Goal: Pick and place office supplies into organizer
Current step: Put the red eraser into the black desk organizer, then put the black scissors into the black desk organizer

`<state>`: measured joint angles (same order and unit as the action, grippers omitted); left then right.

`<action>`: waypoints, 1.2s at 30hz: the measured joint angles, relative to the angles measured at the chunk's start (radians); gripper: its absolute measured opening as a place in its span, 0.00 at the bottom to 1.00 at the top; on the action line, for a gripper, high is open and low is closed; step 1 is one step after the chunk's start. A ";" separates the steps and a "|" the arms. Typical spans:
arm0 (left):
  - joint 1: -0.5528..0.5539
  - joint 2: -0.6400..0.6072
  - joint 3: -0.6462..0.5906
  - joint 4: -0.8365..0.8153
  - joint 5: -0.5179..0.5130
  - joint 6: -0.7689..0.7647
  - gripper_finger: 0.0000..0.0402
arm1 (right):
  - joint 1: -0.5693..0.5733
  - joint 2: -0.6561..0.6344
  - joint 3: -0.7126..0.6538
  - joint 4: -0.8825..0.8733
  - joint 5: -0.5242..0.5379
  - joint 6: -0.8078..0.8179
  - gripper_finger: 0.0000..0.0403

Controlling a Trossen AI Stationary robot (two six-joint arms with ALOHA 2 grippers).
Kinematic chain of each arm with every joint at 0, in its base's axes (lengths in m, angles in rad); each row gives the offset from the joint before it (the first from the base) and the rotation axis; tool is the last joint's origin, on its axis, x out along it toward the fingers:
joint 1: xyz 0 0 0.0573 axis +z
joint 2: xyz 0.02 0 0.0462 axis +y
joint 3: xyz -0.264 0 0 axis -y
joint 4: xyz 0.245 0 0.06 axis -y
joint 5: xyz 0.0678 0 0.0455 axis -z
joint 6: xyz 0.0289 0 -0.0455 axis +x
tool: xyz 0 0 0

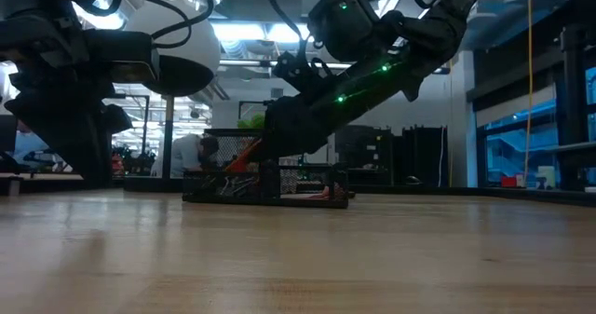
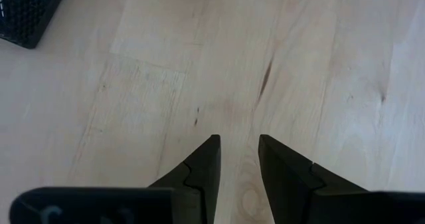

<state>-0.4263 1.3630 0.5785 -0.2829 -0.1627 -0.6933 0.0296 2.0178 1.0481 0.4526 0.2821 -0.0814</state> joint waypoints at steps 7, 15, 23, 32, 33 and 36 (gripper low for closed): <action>0.000 0.000 0.000 0.000 0.000 0.000 0.24 | 0.010 -0.020 0.000 -0.010 0.000 0.008 0.47; 0.000 0.000 0.000 -0.001 0.000 0.000 0.24 | 0.049 -0.226 0.000 -0.227 0.000 -0.005 0.48; 0.000 0.000 0.000 -0.006 0.000 0.000 0.24 | -0.031 -0.513 0.001 -0.672 0.002 -0.005 0.48; 0.000 0.000 0.000 -0.005 -0.001 0.000 0.24 | -0.271 -0.556 0.001 -0.712 -0.208 -0.158 0.48; 0.000 0.000 0.000 -0.005 -0.001 0.000 0.24 | -0.292 -0.542 0.001 -0.716 -0.219 -0.178 0.48; 0.001 0.000 0.000 -0.005 -0.003 0.000 0.24 | -0.350 -0.503 0.003 -0.732 -0.226 -0.227 0.48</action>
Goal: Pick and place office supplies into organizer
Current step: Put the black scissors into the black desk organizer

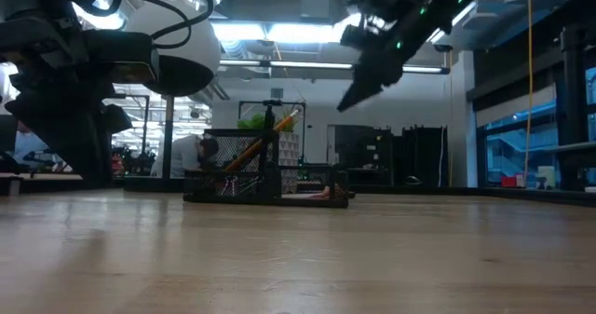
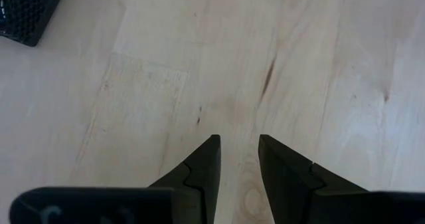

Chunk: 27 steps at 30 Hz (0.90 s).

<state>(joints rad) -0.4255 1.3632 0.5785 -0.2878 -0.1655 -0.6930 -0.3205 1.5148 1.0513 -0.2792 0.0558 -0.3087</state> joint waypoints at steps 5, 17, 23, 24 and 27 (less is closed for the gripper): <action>0.000 0.000 0.000 0.000 -0.032 0.000 0.24 | -0.081 0.091 0.063 -0.079 -0.033 -0.047 0.47; 0.003 0.000 0.000 0.000 -0.093 0.086 0.24 | -0.115 0.424 0.345 -0.336 -0.033 -0.221 0.41; 0.003 0.000 0.000 0.000 -0.093 0.086 0.24 | -0.118 0.500 0.396 -0.363 -0.032 -0.265 0.41; 0.003 0.000 0.000 0.000 -0.093 0.084 0.24 | -0.118 0.502 0.397 -0.361 -0.032 -0.273 0.41; 0.003 0.000 0.000 0.000 -0.093 0.079 0.24 | -0.118 0.508 0.397 -0.364 -0.032 -0.281 0.41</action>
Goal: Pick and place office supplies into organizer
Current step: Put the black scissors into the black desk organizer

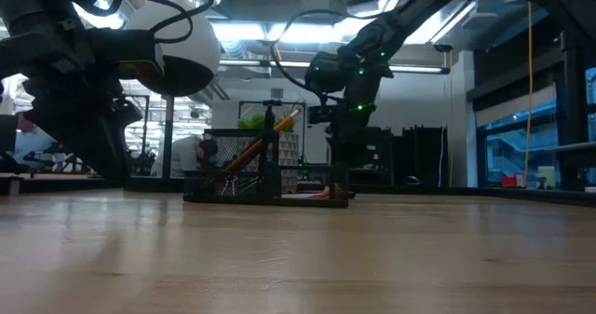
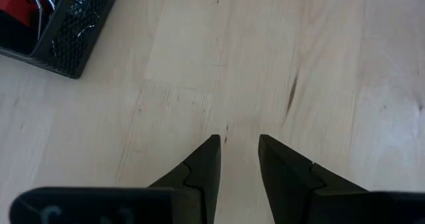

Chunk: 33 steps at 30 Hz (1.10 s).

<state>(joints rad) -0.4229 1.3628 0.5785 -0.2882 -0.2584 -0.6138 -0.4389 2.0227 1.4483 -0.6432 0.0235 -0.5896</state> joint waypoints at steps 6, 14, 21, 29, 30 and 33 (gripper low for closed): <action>0.000 0.000 0.000 0.000 0.000 0.000 0.24 | 0.000 0.000 0.000 0.001 -0.058 0.003 0.41; 0.000 0.000 0.000 0.000 0.001 0.000 0.24 | 0.000 0.000 -0.020 0.017 -0.083 0.008 0.41; 0.000 0.000 0.000 0.000 0.001 -0.001 0.24 | 0.000 0.010 -0.031 0.051 -0.078 0.008 0.41; 0.000 0.000 0.000 0.000 0.000 -0.001 0.24 | -0.005 0.092 -0.026 0.045 -0.074 0.013 0.41; 0.000 0.000 0.000 0.000 0.001 -0.001 0.24 | -0.005 0.098 -0.026 0.042 -0.073 0.013 0.41; 0.000 0.000 0.000 0.000 -0.002 -0.001 0.24 | -0.005 0.112 -0.024 0.030 -0.074 0.032 0.41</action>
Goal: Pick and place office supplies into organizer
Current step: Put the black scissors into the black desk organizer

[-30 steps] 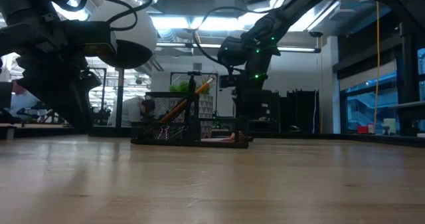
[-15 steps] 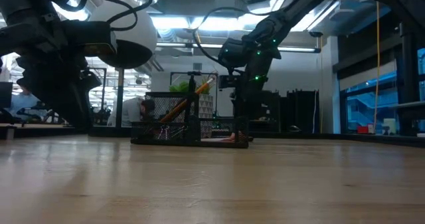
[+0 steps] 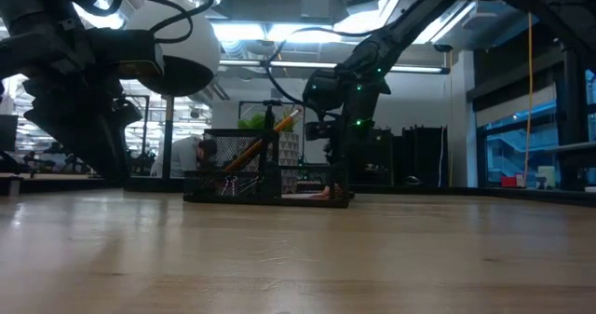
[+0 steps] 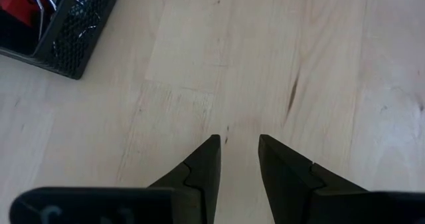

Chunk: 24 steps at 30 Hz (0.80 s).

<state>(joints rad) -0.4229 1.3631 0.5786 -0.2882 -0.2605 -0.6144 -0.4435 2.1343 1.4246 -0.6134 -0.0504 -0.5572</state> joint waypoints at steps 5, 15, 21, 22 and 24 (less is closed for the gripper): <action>0.000 0.000 0.000 0.000 -0.008 0.000 0.24 | 0.000 0.001 0.000 -0.008 0.002 0.004 0.39; 0.000 0.000 0.000 0.000 -0.008 0.000 0.24 | 0.002 0.001 -0.003 -0.015 0.007 0.003 0.19; 0.000 0.000 0.000 0.000 -0.009 0.000 0.24 | 0.002 0.001 -0.003 -0.017 0.011 0.015 0.17; 0.000 0.000 0.000 0.000 -0.009 0.000 0.24 | 0.003 0.001 -0.003 -0.018 0.011 0.029 0.18; 0.000 0.000 0.000 0.000 -0.009 0.000 0.24 | 0.005 -0.005 -0.004 -0.024 0.015 0.046 0.17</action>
<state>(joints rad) -0.4229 1.3632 0.5785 -0.2882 -0.2692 -0.6144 -0.4384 2.1288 1.4209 -0.6375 -0.0354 -0.5112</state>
